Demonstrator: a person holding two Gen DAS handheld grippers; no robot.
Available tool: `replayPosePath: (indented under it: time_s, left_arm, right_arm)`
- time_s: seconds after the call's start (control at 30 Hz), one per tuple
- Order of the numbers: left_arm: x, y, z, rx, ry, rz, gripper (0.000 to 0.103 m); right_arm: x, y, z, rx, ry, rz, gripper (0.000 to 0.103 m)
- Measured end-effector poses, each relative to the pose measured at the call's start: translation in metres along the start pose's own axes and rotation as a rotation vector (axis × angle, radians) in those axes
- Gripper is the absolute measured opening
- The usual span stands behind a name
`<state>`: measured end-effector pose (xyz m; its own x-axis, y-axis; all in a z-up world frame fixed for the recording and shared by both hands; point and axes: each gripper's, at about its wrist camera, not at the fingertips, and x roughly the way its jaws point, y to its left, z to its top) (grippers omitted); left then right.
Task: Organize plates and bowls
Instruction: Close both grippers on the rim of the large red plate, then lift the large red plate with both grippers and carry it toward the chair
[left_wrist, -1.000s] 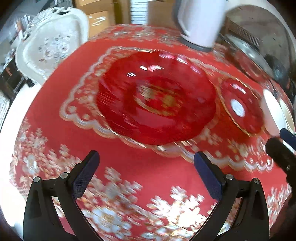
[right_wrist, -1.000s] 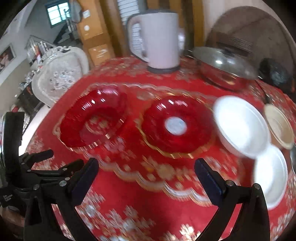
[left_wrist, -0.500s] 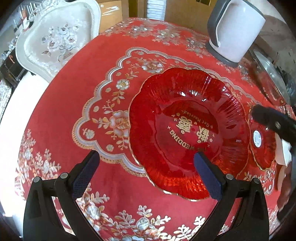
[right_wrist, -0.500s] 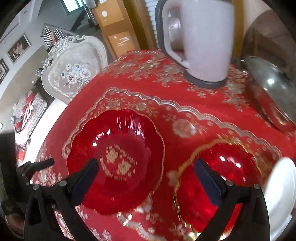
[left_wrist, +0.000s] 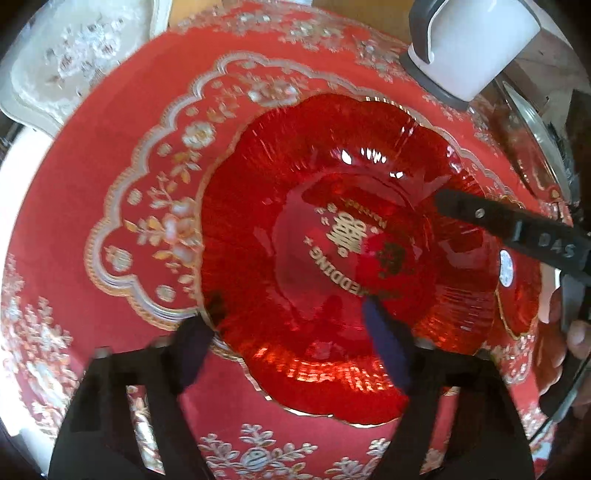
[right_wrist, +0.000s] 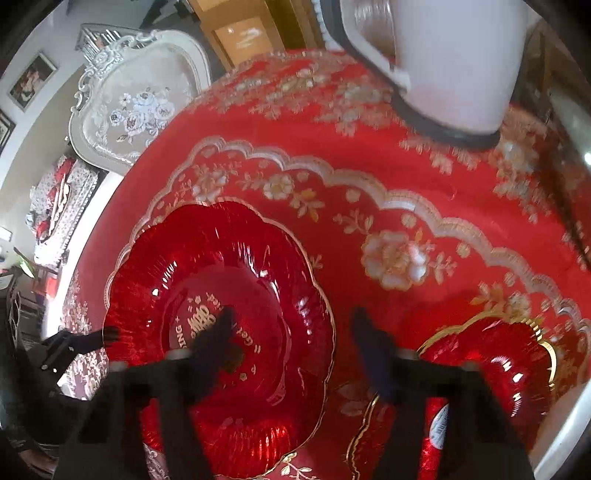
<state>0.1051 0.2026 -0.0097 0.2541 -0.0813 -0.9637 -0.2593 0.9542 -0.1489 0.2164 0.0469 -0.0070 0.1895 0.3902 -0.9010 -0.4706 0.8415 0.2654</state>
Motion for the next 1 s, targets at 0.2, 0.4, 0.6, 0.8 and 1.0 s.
replayPosePath:
  time_s: [0.2, 0.4, 0.6, 0.8, 1.0]
  left_arm:
    - [0.004, 0.000, -0.001, 0.030, 0.001, 0.091, 0.037]
    - [-0.001, 0.012, 0.002, -0.027, -0.002, 0.081, 0.030]
    - [-0.014, 0.025, -0.007, -0.043, -0.024, 0.066, 0.029]
    - [-0.036, 0.046, -0.024, -0.064, -0.052, 0.081, 0.028]
    - [-0.063, 0.073, -0.042, -0.091, -0.096, 0.110, 0.028]
  right_arm:
    - [-0.001, -0.012, -0.010, 0.056, -0.017, 0.014, 0.021]
    - [-0.008, -0.004, -0.022, -0.001, -0.016, -0.051, 0.013]
    - [-0.021, 0.010, -0.037, -0.046, -0.059, -0.094, 0.009]
    - [-0.034, 0.036, -0.049, -0.072, -0.080, -0.069, 0.009]
    - [-0.035, 0.075, -0.056, -0.112, -0.107, -0.038, 0.009]
